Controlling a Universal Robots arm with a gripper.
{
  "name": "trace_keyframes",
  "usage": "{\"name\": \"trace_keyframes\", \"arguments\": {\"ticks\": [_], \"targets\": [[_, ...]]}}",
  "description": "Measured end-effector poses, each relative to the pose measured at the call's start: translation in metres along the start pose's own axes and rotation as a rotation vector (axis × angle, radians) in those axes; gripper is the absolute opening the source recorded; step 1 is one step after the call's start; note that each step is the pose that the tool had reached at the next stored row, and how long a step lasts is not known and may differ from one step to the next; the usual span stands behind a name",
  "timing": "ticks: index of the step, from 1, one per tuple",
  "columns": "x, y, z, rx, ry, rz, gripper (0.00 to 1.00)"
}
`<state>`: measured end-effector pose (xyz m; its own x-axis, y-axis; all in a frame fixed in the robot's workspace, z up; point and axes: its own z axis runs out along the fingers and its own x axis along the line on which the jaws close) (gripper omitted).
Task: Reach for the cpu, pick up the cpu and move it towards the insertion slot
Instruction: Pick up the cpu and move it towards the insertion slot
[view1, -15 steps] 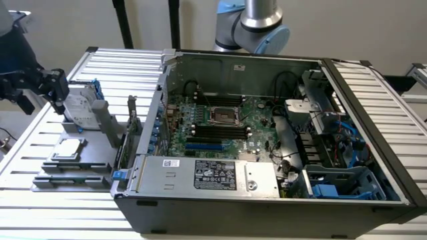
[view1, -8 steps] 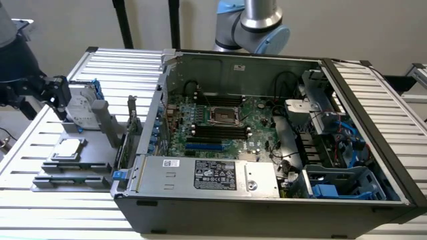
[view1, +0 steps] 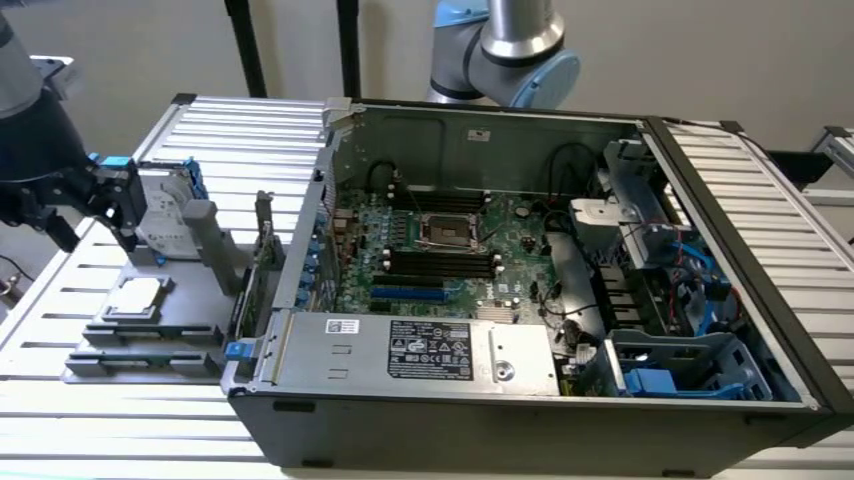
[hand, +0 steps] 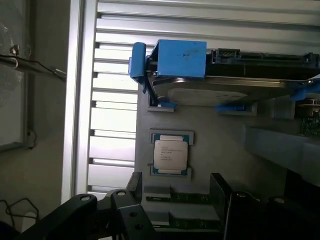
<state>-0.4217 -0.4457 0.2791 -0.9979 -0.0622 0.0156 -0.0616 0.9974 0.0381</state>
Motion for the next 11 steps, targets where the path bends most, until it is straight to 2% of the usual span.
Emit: {"name": "trace_keyframes", "arguments": {"ticks": [11], "targets": [[0.0, -0.0015, 0.0199, 0.0, 0.0, -0.002, 0.65]]}}
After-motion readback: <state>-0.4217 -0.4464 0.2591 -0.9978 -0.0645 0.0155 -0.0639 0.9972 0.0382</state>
